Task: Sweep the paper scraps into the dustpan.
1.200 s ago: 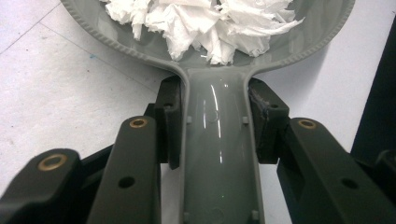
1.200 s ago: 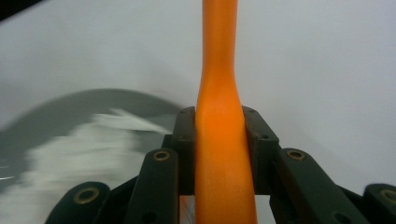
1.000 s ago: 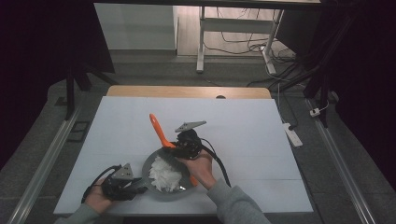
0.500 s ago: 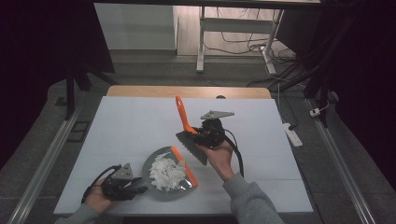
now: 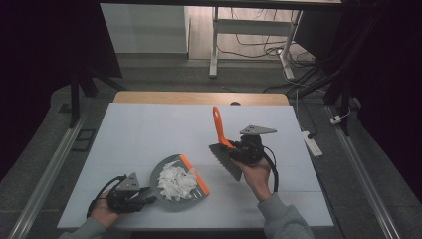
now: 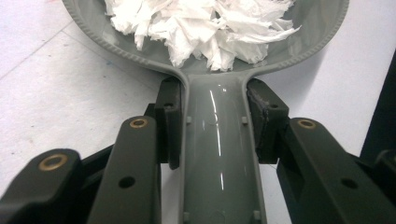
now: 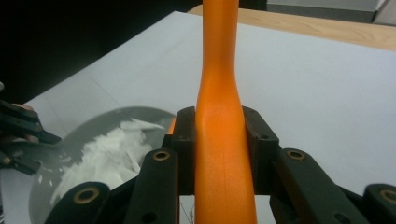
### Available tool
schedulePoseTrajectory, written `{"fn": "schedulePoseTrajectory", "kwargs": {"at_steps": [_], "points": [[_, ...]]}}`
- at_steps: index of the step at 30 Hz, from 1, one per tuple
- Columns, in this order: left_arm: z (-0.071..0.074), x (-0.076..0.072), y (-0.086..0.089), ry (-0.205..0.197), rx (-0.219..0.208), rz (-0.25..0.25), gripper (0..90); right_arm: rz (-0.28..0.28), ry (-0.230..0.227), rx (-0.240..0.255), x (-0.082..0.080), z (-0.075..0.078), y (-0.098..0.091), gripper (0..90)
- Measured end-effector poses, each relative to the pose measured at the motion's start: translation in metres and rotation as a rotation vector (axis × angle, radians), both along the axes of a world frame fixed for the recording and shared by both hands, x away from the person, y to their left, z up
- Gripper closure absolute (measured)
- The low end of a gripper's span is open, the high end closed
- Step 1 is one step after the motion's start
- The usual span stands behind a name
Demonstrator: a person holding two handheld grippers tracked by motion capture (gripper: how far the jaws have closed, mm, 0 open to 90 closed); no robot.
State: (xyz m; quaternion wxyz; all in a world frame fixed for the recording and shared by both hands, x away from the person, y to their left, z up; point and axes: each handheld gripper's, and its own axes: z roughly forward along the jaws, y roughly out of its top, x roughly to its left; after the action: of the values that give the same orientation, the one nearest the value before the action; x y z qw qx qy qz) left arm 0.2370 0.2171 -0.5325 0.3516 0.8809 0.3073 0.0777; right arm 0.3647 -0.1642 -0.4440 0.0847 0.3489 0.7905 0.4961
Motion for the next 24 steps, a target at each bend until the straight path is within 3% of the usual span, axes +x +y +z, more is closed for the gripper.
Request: {"fn": "schedulePoseTrajectory", "kwargs": {"at_steps": [12,24], "points": [[0.007,-0.001,0.014,-0.04,-0.054,0.107,61.9,-0.061,-0.008,-0.022,-0.008,-0.006,-0.037,70.4],[0.013,-0.003,0.022,-0.052,-0.072,0.302,61.8,-0.099,0.001,-0.004,-0.023,-0.006,-0.064,70.4]]}}
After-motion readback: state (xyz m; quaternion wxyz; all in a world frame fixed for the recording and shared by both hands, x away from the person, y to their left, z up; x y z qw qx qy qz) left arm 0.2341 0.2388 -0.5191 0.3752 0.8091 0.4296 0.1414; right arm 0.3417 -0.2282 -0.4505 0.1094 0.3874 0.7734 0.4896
